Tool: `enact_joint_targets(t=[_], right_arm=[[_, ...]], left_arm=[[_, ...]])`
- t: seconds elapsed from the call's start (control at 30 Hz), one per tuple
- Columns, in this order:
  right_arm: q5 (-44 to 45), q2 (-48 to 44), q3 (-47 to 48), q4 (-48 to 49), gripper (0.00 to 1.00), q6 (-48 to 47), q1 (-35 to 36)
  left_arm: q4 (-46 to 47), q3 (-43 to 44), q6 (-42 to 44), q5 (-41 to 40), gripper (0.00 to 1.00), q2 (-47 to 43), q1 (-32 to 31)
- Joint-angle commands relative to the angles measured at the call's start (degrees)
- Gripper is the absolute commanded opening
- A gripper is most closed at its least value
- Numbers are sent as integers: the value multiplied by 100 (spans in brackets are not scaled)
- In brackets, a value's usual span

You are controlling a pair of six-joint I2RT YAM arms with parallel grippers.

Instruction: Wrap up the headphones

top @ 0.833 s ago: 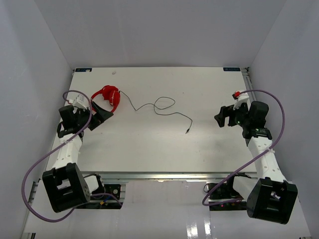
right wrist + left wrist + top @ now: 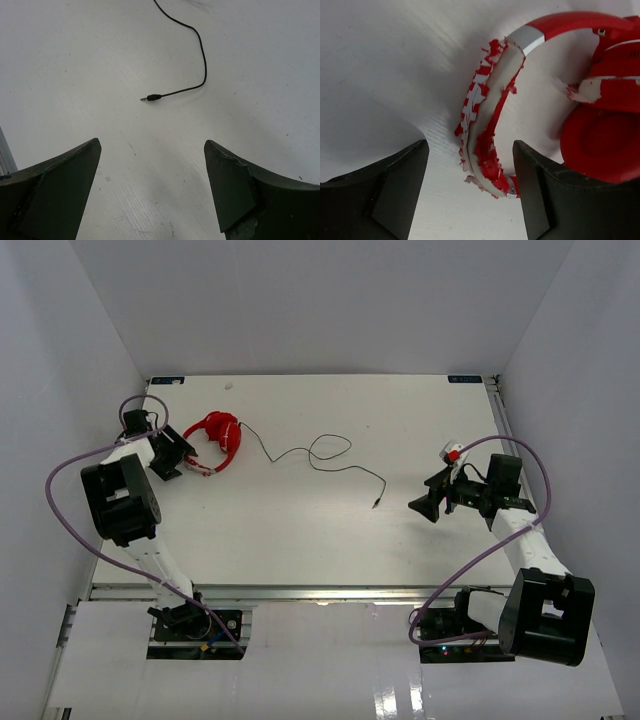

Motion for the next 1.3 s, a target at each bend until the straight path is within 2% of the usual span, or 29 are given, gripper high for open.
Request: enact_joint_targets(t=[0.0,0.13,0.37,0.47,0.6,0.63,0.77,0.87,0.9,0.93,0.97,1.03,1.1,1.17,1.27], right_arm=[[-129,92,66,-39,90,-171,-10],[-103,168,111,-90,90,-207,-17],[-75,179,121,-115,90,-209,-22],[-75,162,121,-121,90,-209,-27],[-317,148,213,-447,90,-549,-18],[-401,165,300,-673,90,-709,-18],[-503,307,896,-1785,90,-2038,179],[142,323,1341,-1880,90,-2316,621],[490,306,1451,-1767,90,-2213,856],[884,275,1551,-1433,90,-1644,1165],[1329,275,1701,-818,90,-1264,1397],[1735,329,1985,-657,90,-974,1845],[1388,548,2523,-403,90,30,2026],[938,732,2882,-303,90,417,2079],[590,916,3258,-277,90,519,2203]], left_arm=[[-631,824,303,-922,76,393,-331],[-828,1265,486,-1183,68,848,-483],[-836,1115,756,-1434,50,1054,-693],[-833,1023,898,-1518,36,1027,-735],[-824,885,963,-1174,5,717,-753],[-821,874,984,-983,2,552,-772],[-830,874,1104,-598,0,-249,-1071],[-892,934,1249,-408,0,-847,-1649],[-928,970,1296,-351,0,-1014,-1815],[-991,1037,1311,-303,0,-1168,-2098],[-1101,1172,1311,-286,0,-1373,-2358],[-1210,1305,1289,-271,0,-1530,-2575],[-1405,1572,1183,-246,0,-1724,-2845],[-1478,1716,1041,-133,0,-1851,-2956],[-1573,1897,905,0,0,-1957,-3070]])
